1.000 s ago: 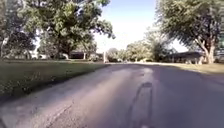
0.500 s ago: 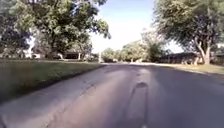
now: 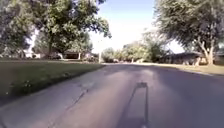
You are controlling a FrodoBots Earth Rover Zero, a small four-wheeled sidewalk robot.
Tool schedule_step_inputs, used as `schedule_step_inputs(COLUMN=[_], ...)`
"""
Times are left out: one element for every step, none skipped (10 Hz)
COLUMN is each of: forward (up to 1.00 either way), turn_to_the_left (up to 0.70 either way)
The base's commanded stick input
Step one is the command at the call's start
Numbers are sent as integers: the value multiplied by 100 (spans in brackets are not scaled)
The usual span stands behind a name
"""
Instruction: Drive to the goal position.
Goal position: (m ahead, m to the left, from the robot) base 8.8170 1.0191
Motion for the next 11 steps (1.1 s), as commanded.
schedule_step_inputs(forward=[100, 100, 100, 100, 100, 100, 100, 100, 100, 100, 100], turn_to_the_left=[0, 0, 0, 0, 0, 0, 0, 0, 0, 0, 0])
